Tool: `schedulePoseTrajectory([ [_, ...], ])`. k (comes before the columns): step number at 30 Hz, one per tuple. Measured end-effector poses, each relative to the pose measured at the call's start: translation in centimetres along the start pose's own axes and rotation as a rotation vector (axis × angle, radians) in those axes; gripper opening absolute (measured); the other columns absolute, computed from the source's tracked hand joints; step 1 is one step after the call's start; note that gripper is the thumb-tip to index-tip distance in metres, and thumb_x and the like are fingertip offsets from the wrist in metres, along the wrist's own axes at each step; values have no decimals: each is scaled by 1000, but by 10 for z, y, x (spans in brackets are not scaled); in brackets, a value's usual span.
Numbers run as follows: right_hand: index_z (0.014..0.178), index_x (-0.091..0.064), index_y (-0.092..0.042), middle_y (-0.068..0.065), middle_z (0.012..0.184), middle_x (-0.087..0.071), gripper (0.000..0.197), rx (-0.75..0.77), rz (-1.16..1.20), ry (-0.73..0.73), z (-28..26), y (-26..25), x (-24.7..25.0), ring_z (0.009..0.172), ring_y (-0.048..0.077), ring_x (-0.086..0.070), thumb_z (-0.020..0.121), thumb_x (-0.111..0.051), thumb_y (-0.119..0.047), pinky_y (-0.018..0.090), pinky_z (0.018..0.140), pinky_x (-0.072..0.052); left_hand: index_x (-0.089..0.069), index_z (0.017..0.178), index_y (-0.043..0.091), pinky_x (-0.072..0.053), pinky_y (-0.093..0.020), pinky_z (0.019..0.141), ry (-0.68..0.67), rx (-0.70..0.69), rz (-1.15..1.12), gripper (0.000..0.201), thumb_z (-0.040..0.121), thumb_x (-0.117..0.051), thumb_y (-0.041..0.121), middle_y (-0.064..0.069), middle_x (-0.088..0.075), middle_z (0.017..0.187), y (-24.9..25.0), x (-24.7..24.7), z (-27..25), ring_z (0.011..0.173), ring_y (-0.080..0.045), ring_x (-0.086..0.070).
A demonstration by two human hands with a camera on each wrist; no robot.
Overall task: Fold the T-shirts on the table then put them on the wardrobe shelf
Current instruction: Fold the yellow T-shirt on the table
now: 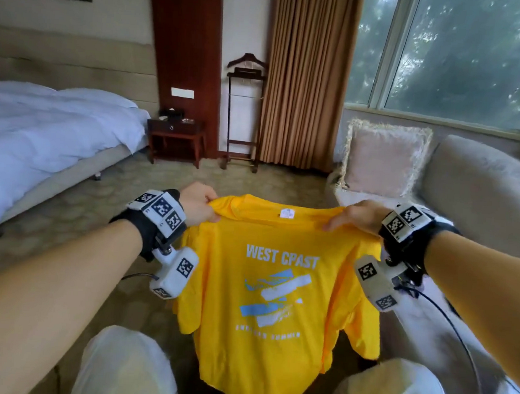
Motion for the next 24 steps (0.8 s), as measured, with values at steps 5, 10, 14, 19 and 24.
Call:
schedulePoseTrajectory([
  [5, 119, -60, 0, 10, 107, -58, 61, -35, -152, -20, 51, 12, -37, 93, 25, -53, 65, -79, -22, 27, 67, -44, -73, 91, 8, -55, -37, 72, 81, 193, -30, 14, 85, -63, 1, -10, -70, 90, -53, -35, 42, 85, -31, -66],
  [10, 109, -66, -7, 6, 96, -55, 25, -40, -83, -15, 107, 30, -71, 78, 17, -49, 86, -64, -17, 21, 59, -39, -57, 75, 17, -41, -30, 64, 89, 268, 79, 26, 84, -51, -7, -7, -49, 79, -76, -75, 78, 72, -21, -47],
  [14, 97, -64, -8, 10, 94, -60, 16, -119, -185, 63, 142, 41, -90, 83, 28, -58, 88, -54, -16, 30, 76, -51, -52, 75, 9, -43, -33, 65, 130, 369, 72, 18, 93, -56, 10, -10, -51, 79, -98, -99, 106, 72, -26, -46],
  [19, 92, -70, -14, 10, 78, -54, 20, -199, -223, 99, 184, 47, -121, 88, 34, -58, 80, -55, -15, 38, 89, -50, -68, 92, 5, -46, -37, 63, 53, 450, 131, 29, 96, -59, 31, -18, -67, 97, -123, -132, 141, 93, -36, -59],
  [24, 84, -62, -19, 3, 65, -42, 6, -270, -328, 105, 231, 64, -157, 90, 33, -56, 81, -57, -21, 49, 106, -33, -65, 72, 10, -49, -27, 50, 14, 564, 99, 28, 90, -67, 31, -9, -65, 76, -145, -163, 170, 61, -26, -59],
])
Point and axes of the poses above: each hand's wrist, its own z-axis towards the middle knuckle, its own x-axis out of the back of the hand, y = z × x, the point moved 4 cm from there along z, towards the middle knuckle
